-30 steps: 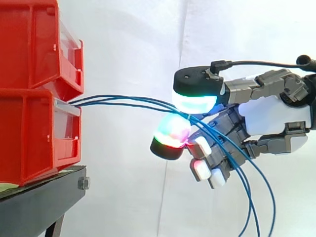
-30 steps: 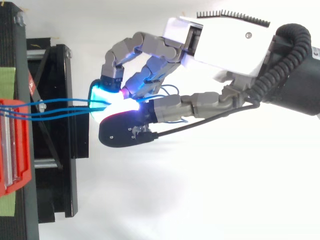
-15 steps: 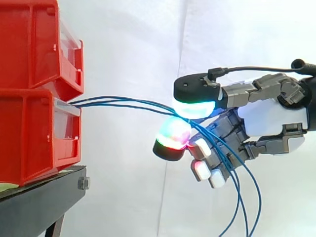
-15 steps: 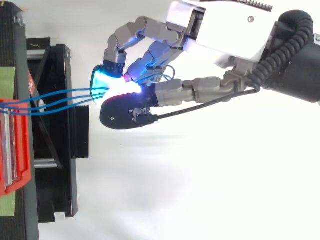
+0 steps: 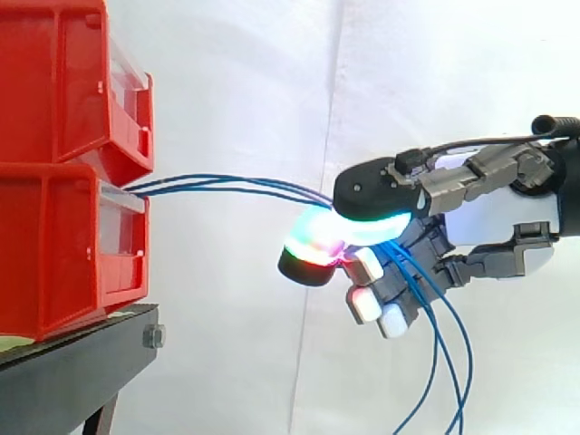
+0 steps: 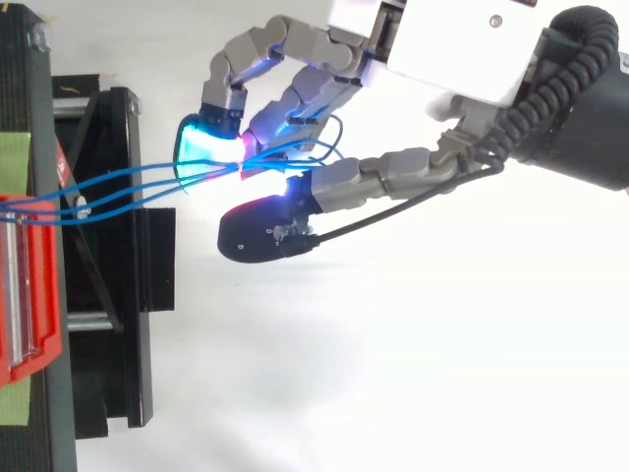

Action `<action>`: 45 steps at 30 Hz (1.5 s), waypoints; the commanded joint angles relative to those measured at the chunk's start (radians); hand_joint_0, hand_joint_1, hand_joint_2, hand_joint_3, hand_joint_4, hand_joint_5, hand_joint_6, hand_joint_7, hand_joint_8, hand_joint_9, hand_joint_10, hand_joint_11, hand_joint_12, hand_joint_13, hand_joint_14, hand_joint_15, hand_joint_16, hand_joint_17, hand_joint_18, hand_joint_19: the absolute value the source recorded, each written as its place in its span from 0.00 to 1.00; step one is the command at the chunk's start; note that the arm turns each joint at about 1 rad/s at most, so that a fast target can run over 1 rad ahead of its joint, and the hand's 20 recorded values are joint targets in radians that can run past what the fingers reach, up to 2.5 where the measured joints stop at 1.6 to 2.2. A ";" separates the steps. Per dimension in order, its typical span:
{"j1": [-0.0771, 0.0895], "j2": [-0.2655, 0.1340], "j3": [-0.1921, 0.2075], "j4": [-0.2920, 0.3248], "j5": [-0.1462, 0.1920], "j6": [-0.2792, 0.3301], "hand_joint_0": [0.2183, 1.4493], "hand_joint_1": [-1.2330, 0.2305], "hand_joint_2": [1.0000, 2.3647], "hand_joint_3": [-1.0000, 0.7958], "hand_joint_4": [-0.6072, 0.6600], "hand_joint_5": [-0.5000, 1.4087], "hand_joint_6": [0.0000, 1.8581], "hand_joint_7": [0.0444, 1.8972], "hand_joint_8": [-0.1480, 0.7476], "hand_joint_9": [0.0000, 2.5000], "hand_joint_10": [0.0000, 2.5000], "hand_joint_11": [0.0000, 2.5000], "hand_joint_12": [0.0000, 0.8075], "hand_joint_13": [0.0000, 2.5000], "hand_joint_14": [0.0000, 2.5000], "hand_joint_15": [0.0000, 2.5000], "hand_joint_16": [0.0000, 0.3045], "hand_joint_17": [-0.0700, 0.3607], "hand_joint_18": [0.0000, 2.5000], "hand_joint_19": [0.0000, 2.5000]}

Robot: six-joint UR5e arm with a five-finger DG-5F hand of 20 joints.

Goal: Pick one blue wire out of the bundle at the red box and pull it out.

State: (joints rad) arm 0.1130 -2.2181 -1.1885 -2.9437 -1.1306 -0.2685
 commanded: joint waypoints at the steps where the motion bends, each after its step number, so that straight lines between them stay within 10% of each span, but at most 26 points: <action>1: -0.004 0.000 0.004 -0.002 0.000 0.000 0.28 0.30 0.00 0.32 0.65 0.16 0.50 0.44 0.57 0.34 0.01 0.41 0.53 0.36 0.01 0.27 0.19 0.47 0.34 0.25; 8: -0.007 0.000 0.003 -0.009 0.000 0.003 0.29 0.48 0.01 0.34 0.64 0.17 0.48 0.48 0.57 0.37 0.01 0.41 0.54 0.38 0.01 0.27 0.19 0.46 0.33 0.27; 32: -0.006 0.000 0.004 -0.009 0.000 0.002 0.37 0.28 0.02 0.52 0.51 0.16 0.53 0.52 0.57 0.38 0.00 0.43 0.52 0.39 0.01 0.27 0.18 0.45 0.37 0.25; 45: -0.007 0.000 0.004 -0.009 0.000 0.005 0.41 0.20 0.01 0.46 0.63 0.13 0.51 0.45 0.49 0.25 0.00 0.38 0.53 0.31 0.01 0.23 0.19 0.47 0.33 0.19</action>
State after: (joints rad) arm 0.1069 -2.2181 -1.1843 -2.9516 -1.1306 -0.2653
